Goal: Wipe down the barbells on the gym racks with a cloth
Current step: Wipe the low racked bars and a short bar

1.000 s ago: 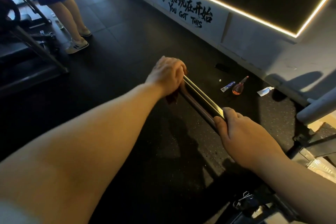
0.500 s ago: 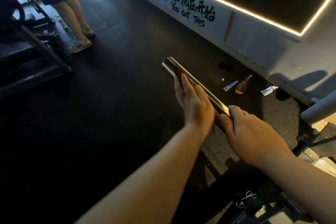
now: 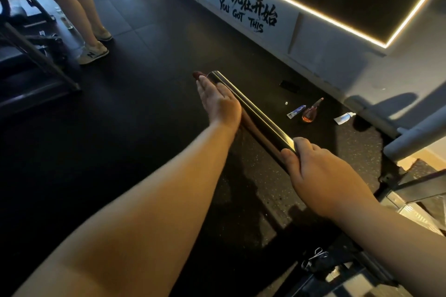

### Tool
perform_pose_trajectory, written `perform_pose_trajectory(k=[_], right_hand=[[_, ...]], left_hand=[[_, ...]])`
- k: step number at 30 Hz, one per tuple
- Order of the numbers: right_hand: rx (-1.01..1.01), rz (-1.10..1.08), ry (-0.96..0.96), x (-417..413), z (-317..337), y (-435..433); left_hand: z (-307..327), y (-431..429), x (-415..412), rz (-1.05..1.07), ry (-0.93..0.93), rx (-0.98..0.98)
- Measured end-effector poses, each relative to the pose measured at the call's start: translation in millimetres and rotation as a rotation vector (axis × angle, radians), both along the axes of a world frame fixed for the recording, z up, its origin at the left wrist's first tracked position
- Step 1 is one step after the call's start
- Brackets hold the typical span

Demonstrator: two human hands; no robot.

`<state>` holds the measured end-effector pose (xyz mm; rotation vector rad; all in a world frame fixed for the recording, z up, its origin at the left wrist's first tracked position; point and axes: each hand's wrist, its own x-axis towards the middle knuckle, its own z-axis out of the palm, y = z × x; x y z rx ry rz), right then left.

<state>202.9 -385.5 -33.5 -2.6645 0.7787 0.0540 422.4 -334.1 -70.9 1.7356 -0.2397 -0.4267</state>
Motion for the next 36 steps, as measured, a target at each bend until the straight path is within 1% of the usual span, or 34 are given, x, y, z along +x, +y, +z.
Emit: perform_pose_trajectory(k=[3, 5, 6, 8, 9, 11, 13, 15, 17, 18, 19, 21, 22, 26, 30, 31, 33, 34, 36], right_hand=[[-0.002, 0.011, 0.004, 0.0, 2.0, -0.4], [0.004, 0.01, 0.03, 0.2, 2.6, -1.1], [0.008, 0.009, 0.042, 0.1, 2.7, -1.4], [0.008, 0.01, 0.046, 0.6, 2.6, -1.2], [0.003, 0.011, 0.037, 1.0, 2.2, -0.9], [-0.01, 0.009, 0.027, 1.6, 1.8, -0.2], [0.003, 0.006, 0.029, 1.7, 2.5, -0.1], [0.023, 0.003, 0.032, 1.9, 3.0, 0.3], [0.032, -0.01, 0.036, 1.0, 3.1, -1.2], [0.039, -0.017, 0.037, 0.9, 3.1, -1.6], [0.045, -0.021, 0.037, 1.0, 2.9, -1.9], [0.051, -0.024, 0.03, 0.9, 2.4, -2.4], [0.05, -0.024, 0.024, 0.7, 1.9, -2.7], [0.054, -0.039, 0.036, 0.8, 0.6, -3.4], [0.076, -0.049, 0.053, -0.5, 4.7, -2.7], [0.084, -0.048, 0.057, -0.6, 5.1, -2.8], [0.087, -0.049, 0.052, 0.0, 5.7, -2.5], [0.081, -0.05, 0.051, 0.4, 5.2, -2.3], [0.074, -0.066, 0.049, 1.1, 5.0, -1.6]], left_hand=[[-13.1, 13.1, -65.5, -0.193, -0.452, 0.116], [-20.6, 26.5, -94.2, -0.373, -0.639, 0.189], [-23.0, 31.1, -94.6, -0.45, -0.713, 0.213], [-18.1, 32.7, -67.8, -0.566, -0.848, 0.219], [-14.0, 29.5, -48.2, -0.604, -0.91, 0.236], [-4.6, 18.3, -8.3, -0.605, -0.986, 0.332], [8.5, 5.9, 25.5, -0.577, -0.944, 0.463], [17.2, -4.9, 56.4, -0.56, -0.809, 0.597], [24.2, -15.0, 74.5, -0.542, -0.685, 0.654], [26.7, -18.1, 76.2, -0.53, -0.656, 0.675], [27.8, -19.8, 73.1, -0.515, -0.668, 0.711], [27.9, -19.2, 55.7, -0.479, -0.789, 0.787], [28.5, -17.5, 44.3, -0.482, -0.844, 0.796], [28.8, -7.9, -14.0, -0.611, -0.97, 0.675], [19.0, 10.8, -79.8, -0.76, -1.067, 0.446], [16.7, 17.1, -83.4, -0.814, -1.065, 0.412], [16.0, 21.5, -63.5, -0.912, -1.009, 0.401], [15.4, 19.5, -46.4, -0.911, -0.98, 0.423], [17.9, 11.5, -10.0, -0.797, -0.874, 0.494]])
